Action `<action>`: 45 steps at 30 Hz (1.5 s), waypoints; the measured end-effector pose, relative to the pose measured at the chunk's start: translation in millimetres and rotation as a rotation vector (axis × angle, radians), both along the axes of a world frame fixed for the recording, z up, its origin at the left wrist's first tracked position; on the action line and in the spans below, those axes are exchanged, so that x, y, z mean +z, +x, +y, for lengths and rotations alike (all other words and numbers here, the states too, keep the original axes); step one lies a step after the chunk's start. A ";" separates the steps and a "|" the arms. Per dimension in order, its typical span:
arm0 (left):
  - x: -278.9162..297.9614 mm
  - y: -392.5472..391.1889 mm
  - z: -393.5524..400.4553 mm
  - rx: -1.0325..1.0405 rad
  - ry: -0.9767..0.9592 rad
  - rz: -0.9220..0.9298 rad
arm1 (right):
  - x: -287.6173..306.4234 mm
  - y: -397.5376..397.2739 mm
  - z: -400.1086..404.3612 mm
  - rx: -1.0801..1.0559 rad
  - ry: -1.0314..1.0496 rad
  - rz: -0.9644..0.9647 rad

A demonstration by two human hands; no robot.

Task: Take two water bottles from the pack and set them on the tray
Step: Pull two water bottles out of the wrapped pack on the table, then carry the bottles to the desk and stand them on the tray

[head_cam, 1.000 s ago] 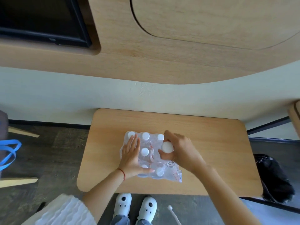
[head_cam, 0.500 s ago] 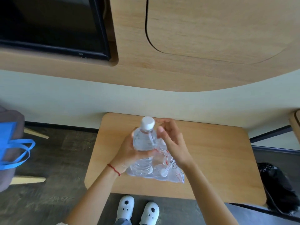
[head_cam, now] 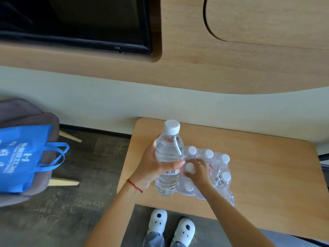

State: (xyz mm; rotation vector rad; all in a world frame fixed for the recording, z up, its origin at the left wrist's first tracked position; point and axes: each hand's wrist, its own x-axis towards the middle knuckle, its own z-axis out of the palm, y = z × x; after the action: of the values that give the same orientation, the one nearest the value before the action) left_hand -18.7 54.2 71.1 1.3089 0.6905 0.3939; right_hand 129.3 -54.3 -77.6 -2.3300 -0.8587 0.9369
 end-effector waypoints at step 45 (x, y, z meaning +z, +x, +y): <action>181.0 251.6 -457.3 -0.914 0.115 -0.164 | 374.4 91.2 -533.2 -1.213 0.606 -0.631</action>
State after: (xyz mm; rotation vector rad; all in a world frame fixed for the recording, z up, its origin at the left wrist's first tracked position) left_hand 232.9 -403.1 252.1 1.5336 -0.1080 -0.2095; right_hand 220.6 -587.5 296.8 -1.9968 0.1824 -0.5125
